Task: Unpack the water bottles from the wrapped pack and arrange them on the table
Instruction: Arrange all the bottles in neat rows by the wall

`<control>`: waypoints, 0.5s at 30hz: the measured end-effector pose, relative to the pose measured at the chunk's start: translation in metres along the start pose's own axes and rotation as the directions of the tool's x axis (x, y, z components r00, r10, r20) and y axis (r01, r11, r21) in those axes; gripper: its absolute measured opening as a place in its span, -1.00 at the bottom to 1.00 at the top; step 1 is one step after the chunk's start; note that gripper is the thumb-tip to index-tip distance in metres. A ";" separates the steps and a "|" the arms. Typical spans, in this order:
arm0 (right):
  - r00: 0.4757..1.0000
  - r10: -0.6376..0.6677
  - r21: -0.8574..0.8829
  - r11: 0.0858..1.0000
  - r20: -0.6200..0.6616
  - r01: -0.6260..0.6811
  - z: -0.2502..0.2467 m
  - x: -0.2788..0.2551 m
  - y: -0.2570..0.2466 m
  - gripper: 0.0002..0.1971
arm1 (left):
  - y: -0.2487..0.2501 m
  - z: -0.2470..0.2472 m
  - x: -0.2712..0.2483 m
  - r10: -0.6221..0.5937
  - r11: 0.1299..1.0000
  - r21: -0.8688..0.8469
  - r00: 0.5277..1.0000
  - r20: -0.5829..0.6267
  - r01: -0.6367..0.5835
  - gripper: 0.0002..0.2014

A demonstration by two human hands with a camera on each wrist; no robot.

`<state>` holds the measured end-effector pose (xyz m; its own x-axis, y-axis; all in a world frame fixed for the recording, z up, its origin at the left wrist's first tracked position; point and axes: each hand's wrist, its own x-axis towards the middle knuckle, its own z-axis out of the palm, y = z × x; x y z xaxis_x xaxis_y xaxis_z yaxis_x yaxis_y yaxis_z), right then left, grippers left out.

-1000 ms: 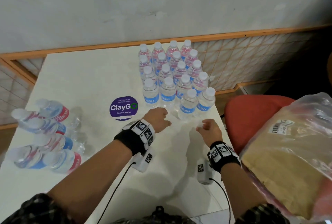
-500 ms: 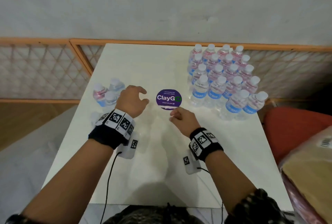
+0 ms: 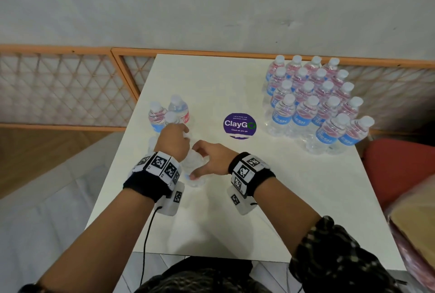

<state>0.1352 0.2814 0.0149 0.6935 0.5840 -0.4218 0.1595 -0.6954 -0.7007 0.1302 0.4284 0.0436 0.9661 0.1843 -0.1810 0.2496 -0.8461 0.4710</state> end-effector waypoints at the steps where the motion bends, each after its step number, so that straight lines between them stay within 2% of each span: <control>1: 0.999 0.003 0.006 1.000 -0.036 -0.003 0.001 -0.002 0.002 -0.31 | 0.001 -0.001 0.000 0.003 1.000 0.002 1.000 0.005 -0.003 -0.71; 5: 0.990 0.018 -0.022 1.000 -0.140 -0.021 -0.006 -0.017 0.014 -0.45 | 0.016 -0.001 0.000 0.057 0.998 -0.013 0.997 0.052 -0.057 -0.71; 8: 0.977 0.071 -0.004 0.997 -0.199 -0.073 -0.025 -0.033 0.034 -0.45 | 0.037 0.007 0.001 0.105 0.994 -0.033 0.992 0.072 -0.103 -0.71; 15: 0.880 0.297 0.078 0.954 -0.371 -0.289 -0.082 -0.088 0.092 -0.39 | 0.117 0.046 0.006 0.273 0.961 -0.091 0.949 0.155 -0.262 -0.68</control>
<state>0.1468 0.1317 0.0349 0.9183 0.1519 -0.3656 -0.1032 -0.7997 -0.5915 0.1627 0.3073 0.0579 0.9751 -0.1337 -0.1768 -0.0069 -0.8156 0.5786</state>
